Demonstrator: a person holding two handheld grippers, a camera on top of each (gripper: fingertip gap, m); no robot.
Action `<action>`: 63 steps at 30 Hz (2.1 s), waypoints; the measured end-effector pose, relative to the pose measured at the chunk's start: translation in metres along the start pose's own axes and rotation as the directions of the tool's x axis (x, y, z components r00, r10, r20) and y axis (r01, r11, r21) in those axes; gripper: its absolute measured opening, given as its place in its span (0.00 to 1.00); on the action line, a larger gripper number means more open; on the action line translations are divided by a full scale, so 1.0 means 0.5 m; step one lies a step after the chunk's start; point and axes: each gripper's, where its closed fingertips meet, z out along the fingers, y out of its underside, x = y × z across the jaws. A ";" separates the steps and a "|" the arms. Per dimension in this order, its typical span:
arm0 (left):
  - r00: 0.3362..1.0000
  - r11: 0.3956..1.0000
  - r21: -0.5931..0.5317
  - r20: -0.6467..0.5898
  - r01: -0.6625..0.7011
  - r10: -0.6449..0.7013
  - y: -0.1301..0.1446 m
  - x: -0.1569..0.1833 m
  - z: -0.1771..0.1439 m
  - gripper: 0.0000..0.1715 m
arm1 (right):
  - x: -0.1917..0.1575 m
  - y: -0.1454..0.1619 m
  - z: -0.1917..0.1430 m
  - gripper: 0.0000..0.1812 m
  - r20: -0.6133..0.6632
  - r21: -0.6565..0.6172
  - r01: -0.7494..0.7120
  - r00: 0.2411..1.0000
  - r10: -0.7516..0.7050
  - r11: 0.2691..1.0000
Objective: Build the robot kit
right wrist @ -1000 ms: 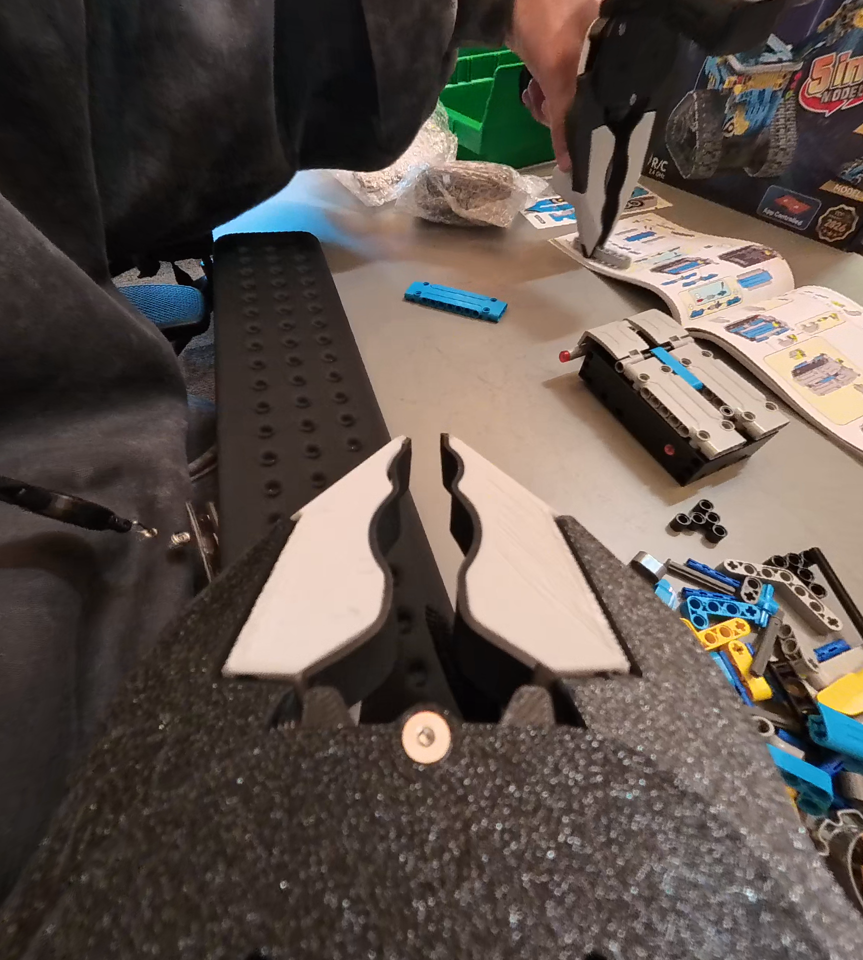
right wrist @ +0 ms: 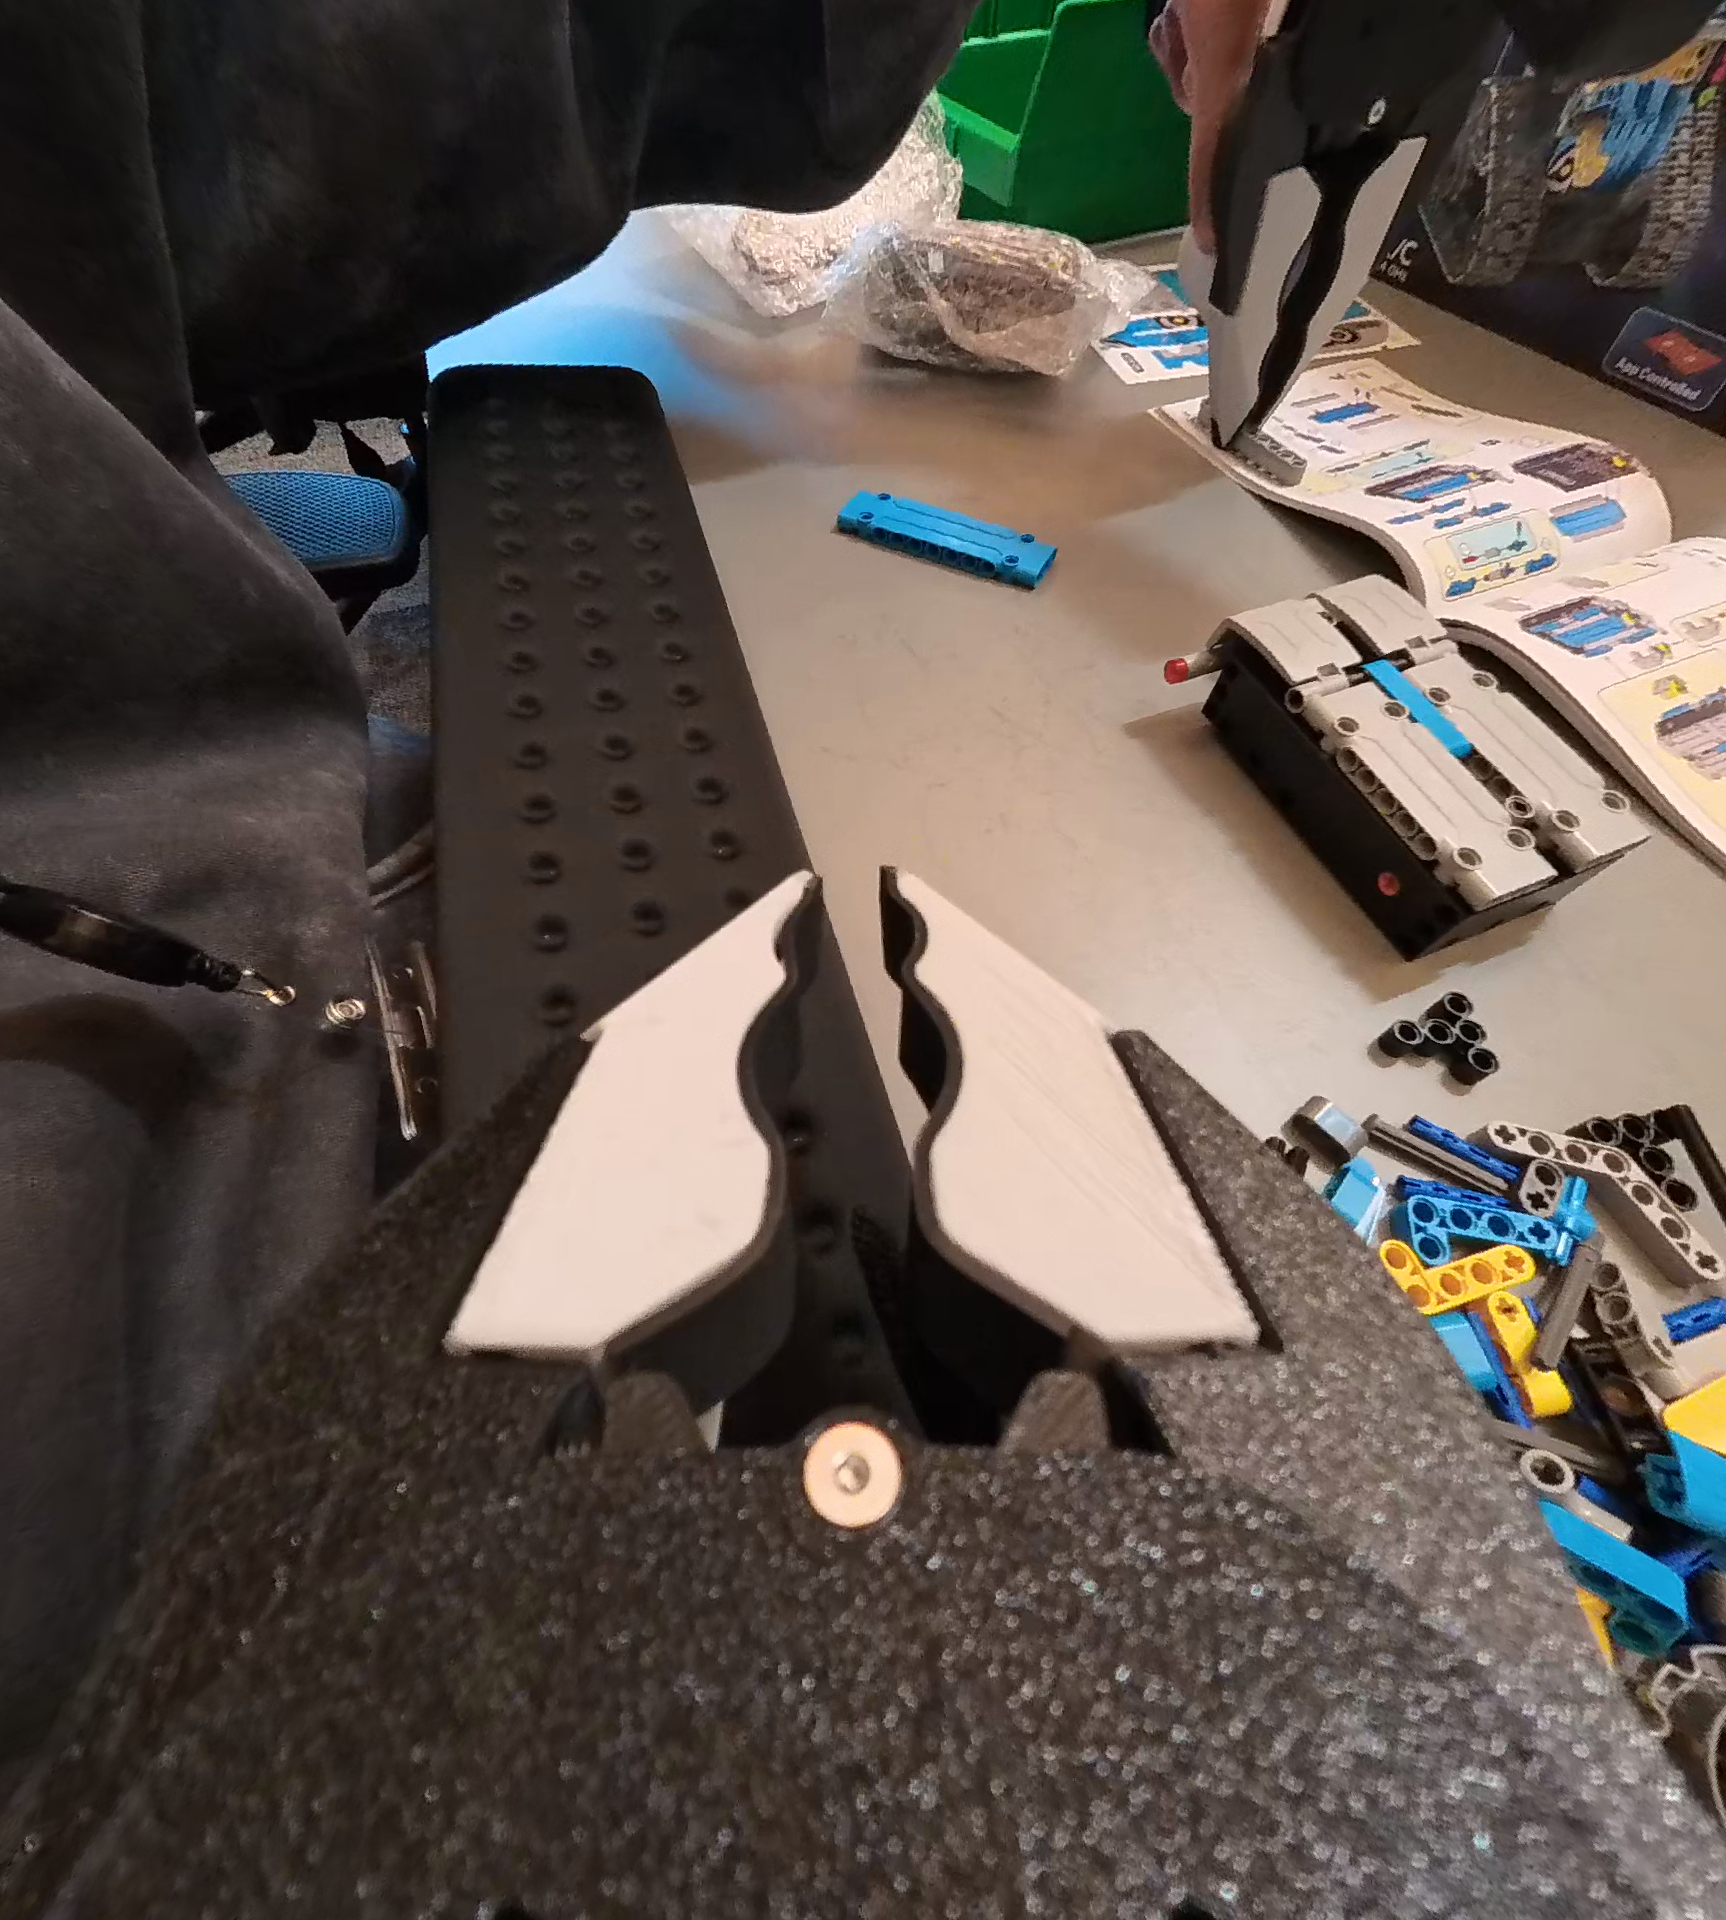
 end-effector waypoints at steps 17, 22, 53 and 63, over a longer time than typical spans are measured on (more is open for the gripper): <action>0.828 0.831 0.061 -0.149 0.553 -0.540 0.045 0.265 -0.053 0.04 | 0.009 -0.004 -0.009 0.05 -0.019 0.025 -0.016 1.000 0.016 1.000; 0.778 0.775 0.108 -0.188 0.623 -0.600 0.041 0.266 -0.035 0.04 | 0.015 -0.006 -0.007 0.05 -0.018 0.026 -0.023 1.000 0.024 0.999; 0.645 0.450 0.852 0.188 0.267 -0.741 -0.077 0.268 -0.157 0.21 | 0.060 -0.046 -0.095 0.00 0.189 0.238 -0.233 0.963 0.190 0.943; 0.705 0.429 0.874 0.158 0.226 -0.692 -0.046 0.239 -0.181 0.22 | 0.149 -0.103 -0.078 0.09 -0.182 0.242 -0.084 0.975 0.130 0.967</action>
